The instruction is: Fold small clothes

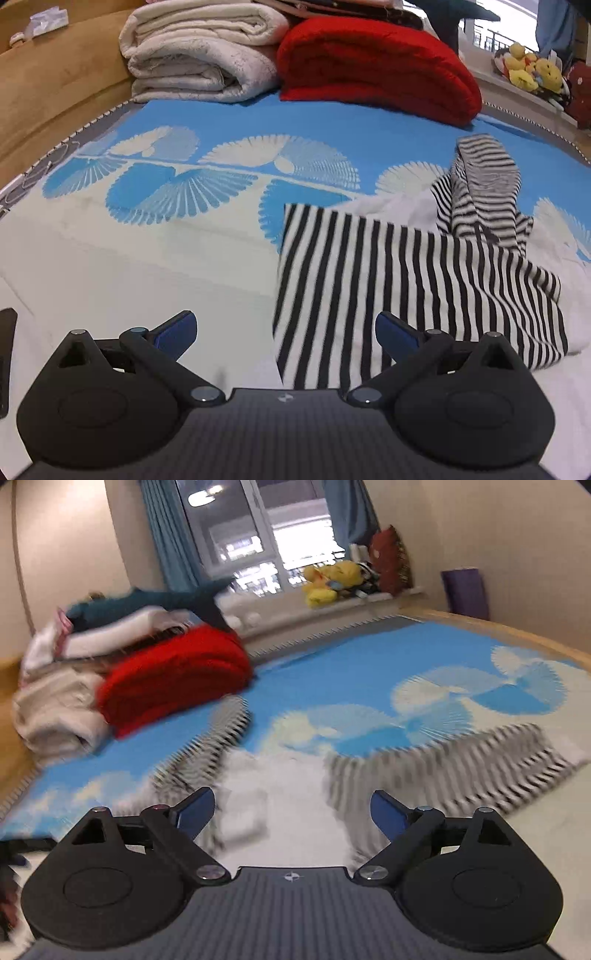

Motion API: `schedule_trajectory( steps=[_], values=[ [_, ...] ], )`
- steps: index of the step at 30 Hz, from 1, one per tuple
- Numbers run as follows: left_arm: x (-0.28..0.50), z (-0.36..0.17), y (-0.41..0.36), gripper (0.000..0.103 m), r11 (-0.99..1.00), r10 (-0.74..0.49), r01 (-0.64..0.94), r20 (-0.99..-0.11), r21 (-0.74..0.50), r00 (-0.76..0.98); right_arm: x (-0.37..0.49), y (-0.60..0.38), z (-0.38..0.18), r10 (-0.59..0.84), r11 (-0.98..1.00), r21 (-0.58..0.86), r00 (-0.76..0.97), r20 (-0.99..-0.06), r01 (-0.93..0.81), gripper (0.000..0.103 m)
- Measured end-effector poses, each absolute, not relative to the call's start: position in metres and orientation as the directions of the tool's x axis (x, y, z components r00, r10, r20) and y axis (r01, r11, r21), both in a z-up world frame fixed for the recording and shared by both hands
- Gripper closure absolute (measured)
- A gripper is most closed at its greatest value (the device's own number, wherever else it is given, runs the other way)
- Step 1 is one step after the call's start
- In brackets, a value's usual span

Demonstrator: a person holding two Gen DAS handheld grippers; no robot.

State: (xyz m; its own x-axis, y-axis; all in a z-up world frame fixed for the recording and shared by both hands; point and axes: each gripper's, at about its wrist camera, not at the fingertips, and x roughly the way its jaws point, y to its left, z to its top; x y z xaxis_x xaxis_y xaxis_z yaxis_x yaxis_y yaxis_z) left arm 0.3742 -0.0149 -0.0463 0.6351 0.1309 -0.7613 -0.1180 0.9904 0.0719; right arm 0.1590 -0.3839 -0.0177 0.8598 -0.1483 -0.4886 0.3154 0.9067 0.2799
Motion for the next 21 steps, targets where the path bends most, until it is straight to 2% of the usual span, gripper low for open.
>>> schedule_trajectory(
  steps=[2,10,13,18,21],
  values=[
    [0.371,-0.049,-0.019,0.0,0.991,0.13,-0.107,-0.766,0.081,0.63,0.162,-0.391,-0.027,-0.152,0.915,0.238,0.826,-0.542,0.325,0.011],
    [0.372,-0.049,-0.025,0.0,0.991,0.13,-0.086,-0.777,0.098,0.616,0.172,-0.408,-0.046,-0.156,0.923,0.197,0.788,-0.596,0.331,0.011],
    [0.374,-0.049,-0.02,0.0,0.992,0.128,-0.097,-0.778,0.087,0.615,0.173,-0.43,-0.044,-0.248,0.884,0.194,0.779,-0.575,0.425,0.011],
    [0.384,-0.056,-0.009,0.0,0.984,0.173,-0.13,-0.788,0.119,0.591,0.145,-0.529,-0.047,-0.469,0.607,0.375,0.697,-0.543,0.701,0.011],
    [0.387,-0.058,0.0,0.0,0.984,0.168,-0.152,-0.802,0.097,0.574,0.122,-0.59,-0.069,-0.531,0.356,0.451,0.575,-0.623,0.818,0.014]
  ],
)
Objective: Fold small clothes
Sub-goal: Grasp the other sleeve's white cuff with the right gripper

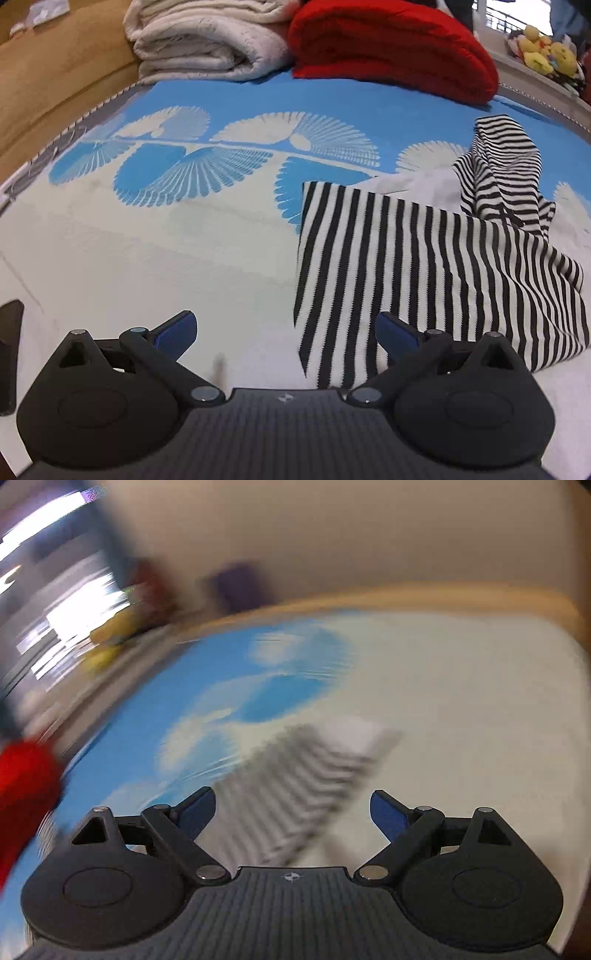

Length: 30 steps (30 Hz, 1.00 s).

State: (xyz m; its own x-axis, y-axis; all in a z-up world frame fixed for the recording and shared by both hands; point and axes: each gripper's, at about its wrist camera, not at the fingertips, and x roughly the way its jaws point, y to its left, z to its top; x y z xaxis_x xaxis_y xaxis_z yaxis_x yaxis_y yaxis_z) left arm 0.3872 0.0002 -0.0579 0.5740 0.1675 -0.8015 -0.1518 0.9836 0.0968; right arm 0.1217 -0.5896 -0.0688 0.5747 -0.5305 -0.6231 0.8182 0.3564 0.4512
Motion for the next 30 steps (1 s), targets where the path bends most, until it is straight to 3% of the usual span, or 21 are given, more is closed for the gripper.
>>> schedule_trajectory(
  steps=[5,9,13,17,18,19,20,22,25,30],
  values=[
    [0.392,-0.06,0.006,0.0,0.98,0.167,-0.183,-0.813,0.076,0.557,0.117,-0.641,-0.115,-0.368,0.186,0.565,0.59,-0.718,0.804,0.017],
    [0.395,-0.064,0.006,0.0,0.979,0.168,-0.189,-0.824,0.075,0.541,0.143,-0.654,-0.123,-0.376,0.242,0.54,0.591,-0.714,0.806,0.016],
    [0.399,-0.07,0.008,0.0,0.978,0.186,-0.184,-0.827,0.102,0.53,0.161,-0.668,-0.128,-0.424,0.239,0.525,0.574,-0.7,0.817,0.007],
    [0.402,-0.072,0.014,0.0,0.978,0.182,-0.183,-0.835,0.099,0.52,0.175,-0.677,-0.131,-0.475,0.263,0.488,0.552,-0.685,0.833,0.005],
    [0.402,-0.072,0.016,0.0,0.978,0.18,-0.186,-0.837,0.095,0.518,0.178,-0.679,-0.132,-0.489,0.281,0.468,0.545,-0.681,0.838,0.021],
    [0.403,-0.071,0.018,0.0,0.978,0.175,-0.191,-0.839,0.086,0.515,0.182,-0.681,-0.132,-0.51,0.301,0.442,0.535,-0.674,0.845,0.072],
    [0.404,-0.071,0.02,0.0,0.978,0.17,-0.196,-0.84,0.077,0.516,0.184,-0.686,-0.133,-0.505,0.303,0.43,0.526,-0.685,0.851,0.089],
    [0.405,-0.067,0.025,0.0,0.975,0.164,-0.215,-0.841,0.058,0.516,0.179,-0.694,-0.135,-0.475,0.248,0.487,0.544,-0.692,0.837,0.087],
    [0.407,-0.062,0.031,0.0,0.966,0.167,-0.258,-0.842,0.035,0.512,0.184,-0.682,-0.107,-0.539,0.271,0.471,0.538,-0.648,0.84,0.087],
    [0.409,-0.053,0.037,0.0,0.952,0.126,-0.304,-0.852,-0.041,0.508,0.244,-0.589,-0.028,-0.583,0.554,0.39,0.677,-0.449,0.736,0.087]
  ],
)
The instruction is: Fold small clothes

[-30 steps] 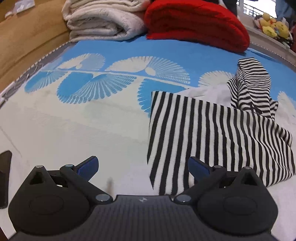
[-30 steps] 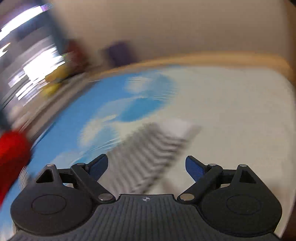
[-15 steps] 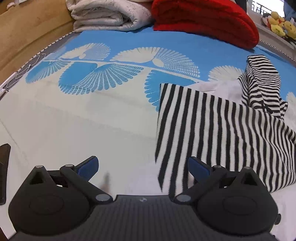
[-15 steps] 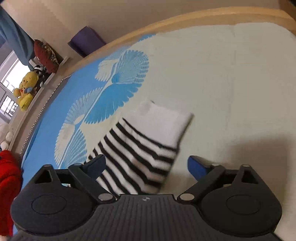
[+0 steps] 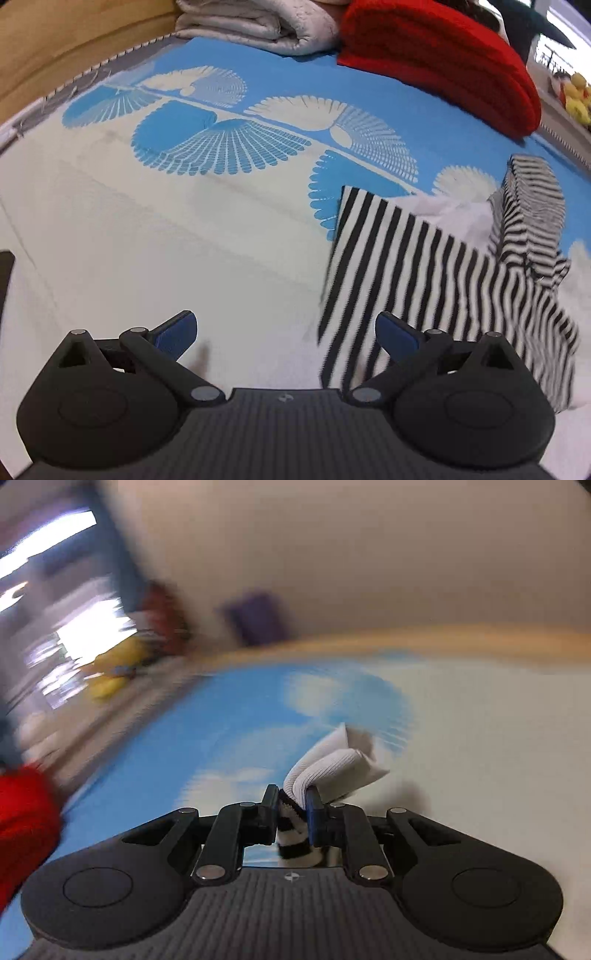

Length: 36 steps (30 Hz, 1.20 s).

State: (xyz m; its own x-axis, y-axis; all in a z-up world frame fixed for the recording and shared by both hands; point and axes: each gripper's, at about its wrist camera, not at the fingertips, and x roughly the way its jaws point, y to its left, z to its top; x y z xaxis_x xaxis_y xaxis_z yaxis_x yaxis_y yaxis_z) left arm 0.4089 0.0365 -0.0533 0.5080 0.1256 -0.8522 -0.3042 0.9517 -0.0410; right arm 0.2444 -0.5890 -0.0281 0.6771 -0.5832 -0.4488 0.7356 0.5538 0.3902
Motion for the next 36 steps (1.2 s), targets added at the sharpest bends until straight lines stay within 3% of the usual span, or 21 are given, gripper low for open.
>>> schedule_trajectory(
  steps=[3,5,6,9,11,13,17,22,25,29,36],
  values=[
    [0.408,-0.05,0.036,0.0,0.953,0.119,-0.3,-0.85,-0.048,0.514,0.287,-0.486,0.006,-0.443,0.777,0.314,0.828,-0.343,0.546,0.087],
    [0.408,-0.049,0.037,0.0,0.954,0.127,-0.297,-0.847,-0.037,0.516,0.306,-0.415,0.012,-0.288,0.883,0.275,0.901,-0.325,0.381,0.087],
    [0.408,-0.049,0.038,0.0,0.955,0.127,-0.296,-0.847,-0.038,0.516,0.314,-0.377,0.007,-0.176,0.926,0.261,0.922,-0.344,0.274,0.082],
    [0.408,-0.049,0.044,0.0,0.954,0.119,-0.297,-0.85,-0.046,0.513,0.325,-0.294,-0.022,0.146,0.966,0.256,0.864,-0.481,-0.02,0.051],
    [0.406,-0.049,0.047,0.0,0.954,0.112,-0.295,-0.853,-0.051,0.51,0.32,-0.27,-0.038,0.205,0.968,0.233,0.817,-0.539,-0.089,0.051],
    [0.404,-0.047,0.049,0.0,0.956,0.094,-0.285,-0.853,-0.066,0.514,0.313,-0.275,-0.043,0.177,0.98,0.179,0.802,-0.571,-0.089,0.049],
    [0.4,-0.044,0.044,0.0,0.964,0.05,-0.245,-0.839,-0.1,0.541,0.302,-0.333,-0.036,-0.014,0.982,0.144,0.798,-0.602,0.126,0.047],
    [0.396,-0.032,0.014,0.0,0.968,-0.123,-0.096,-0.772,-0.232,0.624,0.255,-0.381,-0.012,-0.228,0.899,0.14,0.716,-0.66,0.415,0.045],
    [0.397,-0.034,-0.021,0.0,0.962,-0.241,0.046,-0.753,-0.271,0.613,0.209,-0.386,-0.006,-0.207,0.839,0.281,0.751,-0.627,0.466,0.03],
    [0.418,-0.047,-0.071,0.0,0.951,-0.306,0.142,-0.767,-0.275,0.564,0.196,-0.387,-0.015,-0.183,0.838,0.283,0.729,-0.659,0.466,0.029],
    [0.446,-0.105,-0.113,0.0,0.966,-0.252,0.078,-0.838,-0.246,0.483,0.233,-0.384,-0.047,-0.224,0.867,0.151,0.643,-0.732,0.475,0.029]
  ],
)
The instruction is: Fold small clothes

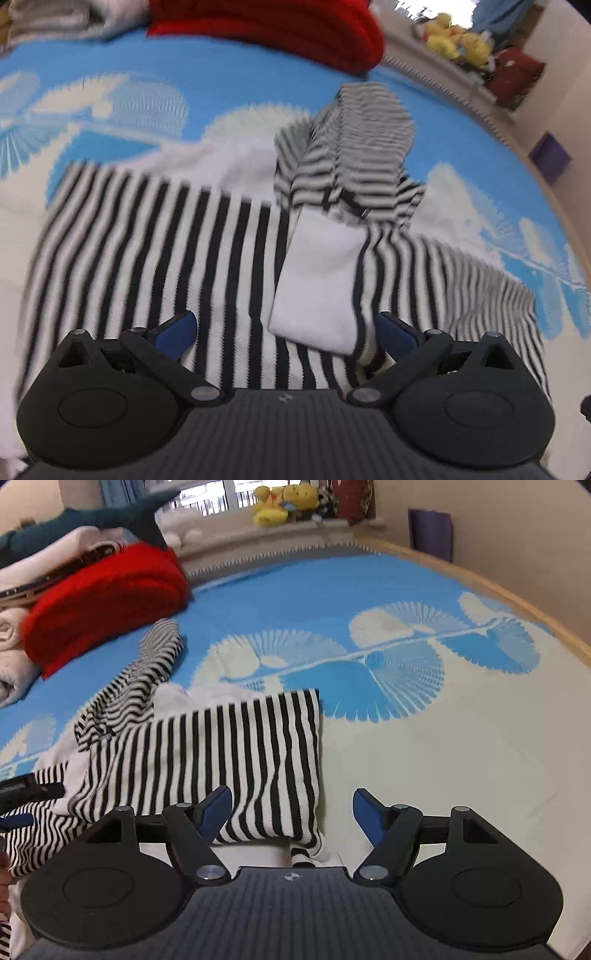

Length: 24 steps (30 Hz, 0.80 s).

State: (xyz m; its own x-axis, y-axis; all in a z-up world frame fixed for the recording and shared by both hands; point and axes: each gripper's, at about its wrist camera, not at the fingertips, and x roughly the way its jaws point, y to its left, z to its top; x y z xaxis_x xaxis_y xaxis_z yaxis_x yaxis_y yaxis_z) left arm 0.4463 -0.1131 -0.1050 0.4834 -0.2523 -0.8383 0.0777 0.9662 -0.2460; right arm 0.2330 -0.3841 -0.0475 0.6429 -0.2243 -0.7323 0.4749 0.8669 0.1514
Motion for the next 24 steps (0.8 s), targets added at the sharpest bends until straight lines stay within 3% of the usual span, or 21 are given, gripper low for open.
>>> schedule_trajectory(
  steps=[5,6,7,9,10,12,17,18,21,24],
  values=[
    [0.448,-0.113,-0.118,0.001,0.973,-0.217,0.046,-0.826,-0.227,0.52,0.242,-0.395,-0.051,-0.188,0.865,0.185,0.644,-0.741,0.466,0.029],
    [0.448,-0.111,-0.118,0.006,0.971,-0.221,0.038,-0.82,-0.238,0.529,0.243,-0.397,-0.052,-0.191,0.862,0.186,0.642,-0.742,0.472,0.029],
    [0.446,-0.107,-0.12,0.029,0.969,-0.228,0.042,-0.81,-0.244,0.54,0.244,-0.398,-0.053,-0.193,0.859,0.186,0.639,-0.745,0.476,0.029],
    [0.446,-0.099,-0.126,0.052,0.974,-0.217,0.068,-0.81,-0.215,0.545,0.246,-0.4,-0.055,-0.185,0.856,0.192,0.631,-0.754,0.481,0.029],
    [0.445,-0.093,-0.129,0.07,0.976,-0.211,0.078,-0.813,-0.202,0.543,0.246,-0.401,-0.056,-0.178,0.853,0.2,0.63,-0.756,0.482,0.029],
    [0.439,-0.081,-0.133,0.096,0.984,-0.179,0.09,-0.807,-0.155,0.564,0.245,-0.402,-0.056,-0.167,0.848,0.214,0.629,-0.759,0.485,0.029],
    [0.427,-0.048,-0.121,0.096,0.977,-0.21,0.102,-0.753,-0.187,0.624,0.245,-0.408,-0.057,-0.2,0.829,0.205,0.619,-0.759,0.52,0.029],
    [0.423,-0.041,-0.119,0.102,0.976,-0.213,0.11,-0.738,-0.186,0.64,0.245,-0.409,-0.059,-0.202,0.827,0.204,0.615,-0.762,0.524,0.029],
    [0.413,-0.024,-0.115,0.102,0.973,-0.228,0.14,-0.709,-0.181,0.667,0.248,-0.41,-0.065,-0.193,0.824,0.202,0.599,-0.777,0.529,0.029],
    [0.415,-0.035,-0.114,0.102,0.99,-0.136,0.128,-0.724,-0.067,0.676,0.251,-0.411,-0.071,-0.18,0.823,0.204,0.584,-0.791,0.53,0.029]
  ],
)
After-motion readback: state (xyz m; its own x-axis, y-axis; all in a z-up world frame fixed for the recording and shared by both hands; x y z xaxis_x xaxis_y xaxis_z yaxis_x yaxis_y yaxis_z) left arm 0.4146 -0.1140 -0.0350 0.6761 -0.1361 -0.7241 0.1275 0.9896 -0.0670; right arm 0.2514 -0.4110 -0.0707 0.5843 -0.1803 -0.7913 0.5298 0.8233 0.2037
